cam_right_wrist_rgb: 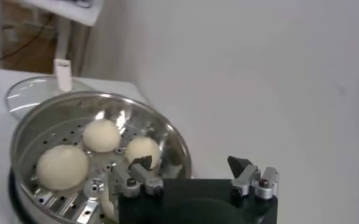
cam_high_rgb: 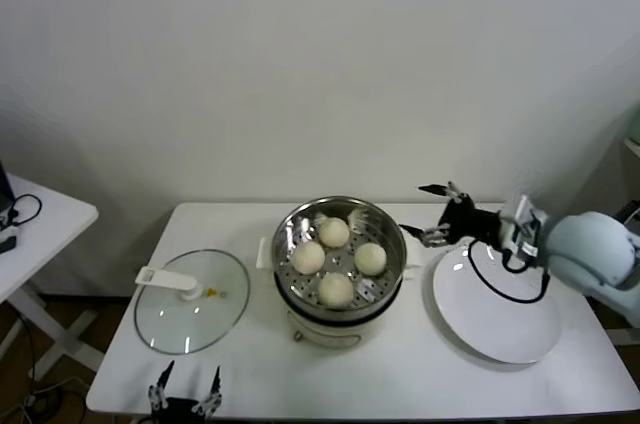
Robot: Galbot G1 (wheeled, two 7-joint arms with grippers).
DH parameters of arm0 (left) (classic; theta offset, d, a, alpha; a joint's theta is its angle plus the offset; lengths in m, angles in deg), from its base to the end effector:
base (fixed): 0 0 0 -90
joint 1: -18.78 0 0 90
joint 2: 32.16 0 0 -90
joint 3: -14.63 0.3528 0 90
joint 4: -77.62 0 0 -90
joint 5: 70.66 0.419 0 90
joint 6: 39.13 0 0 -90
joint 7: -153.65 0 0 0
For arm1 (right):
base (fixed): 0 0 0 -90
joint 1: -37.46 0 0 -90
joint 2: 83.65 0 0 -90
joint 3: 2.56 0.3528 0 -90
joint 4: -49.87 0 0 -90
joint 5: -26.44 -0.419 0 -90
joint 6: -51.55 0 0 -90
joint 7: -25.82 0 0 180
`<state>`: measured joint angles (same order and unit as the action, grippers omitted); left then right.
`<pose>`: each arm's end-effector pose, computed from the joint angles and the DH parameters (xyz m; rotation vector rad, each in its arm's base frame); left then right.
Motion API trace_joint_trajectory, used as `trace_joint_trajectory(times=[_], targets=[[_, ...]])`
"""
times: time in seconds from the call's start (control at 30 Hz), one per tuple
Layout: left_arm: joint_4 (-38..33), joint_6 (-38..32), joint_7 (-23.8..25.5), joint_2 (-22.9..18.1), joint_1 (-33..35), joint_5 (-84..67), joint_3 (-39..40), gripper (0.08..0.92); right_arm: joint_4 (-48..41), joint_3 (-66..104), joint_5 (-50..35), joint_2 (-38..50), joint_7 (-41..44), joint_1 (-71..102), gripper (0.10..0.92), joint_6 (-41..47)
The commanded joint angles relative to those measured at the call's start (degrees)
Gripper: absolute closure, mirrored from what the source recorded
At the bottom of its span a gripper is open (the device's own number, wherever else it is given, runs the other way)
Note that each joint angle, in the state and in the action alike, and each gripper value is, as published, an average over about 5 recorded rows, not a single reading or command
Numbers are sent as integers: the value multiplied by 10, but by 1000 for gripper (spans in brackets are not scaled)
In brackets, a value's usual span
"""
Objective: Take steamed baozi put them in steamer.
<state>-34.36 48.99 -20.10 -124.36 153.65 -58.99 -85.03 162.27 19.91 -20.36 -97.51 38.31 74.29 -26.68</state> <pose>0.1315 0.0576 -0.4108 0.0139 -2.7236 -0.3356 0.4040 -0.1018 -0.1176 1.1146 -2.5405 0.8498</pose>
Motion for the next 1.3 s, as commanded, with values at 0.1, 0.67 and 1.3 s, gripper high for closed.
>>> trace_joint_trajectory(times=[0.1,0.67,1.3], targets=[[3,-1,-1,-1,-1,0,-3,177,51,727,120,-156,-88,849,203,-112],[15,-3,-3,-2,-9,-5,-2,177,-2,747,169,-480,-7,1021,203,-400],[14,-6,-4,-4,-14,-14,5,177,-65,725,128,-556,-32,1024,203,-468]])
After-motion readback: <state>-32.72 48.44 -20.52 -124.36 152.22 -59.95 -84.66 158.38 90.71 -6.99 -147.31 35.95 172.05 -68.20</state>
